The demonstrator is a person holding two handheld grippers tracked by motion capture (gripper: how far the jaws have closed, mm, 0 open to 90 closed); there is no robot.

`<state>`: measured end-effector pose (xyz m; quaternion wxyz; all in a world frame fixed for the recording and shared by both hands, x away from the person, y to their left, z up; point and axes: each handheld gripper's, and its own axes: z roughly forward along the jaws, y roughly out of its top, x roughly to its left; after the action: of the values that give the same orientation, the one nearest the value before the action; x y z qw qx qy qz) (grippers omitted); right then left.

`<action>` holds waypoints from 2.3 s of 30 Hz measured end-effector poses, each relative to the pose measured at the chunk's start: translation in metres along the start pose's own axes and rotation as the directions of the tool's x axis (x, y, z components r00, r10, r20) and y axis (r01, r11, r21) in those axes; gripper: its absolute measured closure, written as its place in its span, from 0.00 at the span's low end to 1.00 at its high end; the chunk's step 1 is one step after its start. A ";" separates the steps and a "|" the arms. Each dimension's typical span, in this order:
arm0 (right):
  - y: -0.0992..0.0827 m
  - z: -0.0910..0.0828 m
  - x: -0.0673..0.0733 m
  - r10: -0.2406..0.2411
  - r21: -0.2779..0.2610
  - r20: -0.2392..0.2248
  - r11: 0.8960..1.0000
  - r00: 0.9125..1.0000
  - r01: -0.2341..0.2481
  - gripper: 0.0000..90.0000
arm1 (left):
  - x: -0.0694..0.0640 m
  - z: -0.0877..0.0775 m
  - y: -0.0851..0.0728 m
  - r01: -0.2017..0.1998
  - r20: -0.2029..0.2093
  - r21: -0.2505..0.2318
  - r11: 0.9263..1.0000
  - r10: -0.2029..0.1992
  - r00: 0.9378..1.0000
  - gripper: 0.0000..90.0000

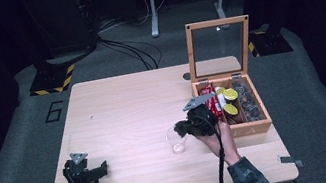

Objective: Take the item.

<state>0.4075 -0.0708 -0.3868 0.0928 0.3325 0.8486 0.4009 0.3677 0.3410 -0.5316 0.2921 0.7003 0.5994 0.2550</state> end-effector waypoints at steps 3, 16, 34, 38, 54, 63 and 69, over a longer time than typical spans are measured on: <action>0.000 0.005 -0.001 -0.011 0.014 -0.001 1.000 1.000 0.011 0.97 | 0.000 0.000 0.000 0.001 0.001 0.000 1.000 -0.001 1.000 0.00; -0.002 0.026 0.000 -0.021 0.101 -0.006 0.995 1.000 0.021 0.97 | 0.000 0.000 0.000 0.001 0.001 0.000 1.000 -0.001 1.000 0.00; -0.006 0.049 0.007 -0.055 0.177 0.013 0.983 0.998 0.051 0.97 | 0.000 0.000 0.000 0.000 0.000 -0.001 1.000 0.000 1.000 0.00; -0.007 0.053 0.007 -0.064 0.194 0.027 0.979 0.998 0.057 0.97 | 0.000 0.000 0.000 0.001 0.002 -0.001 1.000 -0.001 1.000 0.00; -0.005 0.040 0.012 -0.071 0.132 0.019 0.989 0.997 0.068 0.55 | -0.001 0.001 0.000 0.012 0.000 -0.010 1.000 -0.012 1.000 0.00; -0.006 0.012 0.009 -0.060 0.039 0.018 0.997 0.998 0.060 0.25 | -0.001 0.001 0.000 0.010 0.000 -0.010 1.000 -0.010 1.000 0.00; -0.011 -0.007 0.009 -0.046 -0.014 0.054 0.999 0.997 0.046 0.13 | -0.001 0.001 0.000 0.012 0.000 -0.011 1.000 -0.012 1.000 0.00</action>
<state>0.3924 -0.0742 -0.3896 0.1273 0.3228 0.8501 0.3960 0.3681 0.3402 -0.5324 0.2976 0.6950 0.6021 0.2566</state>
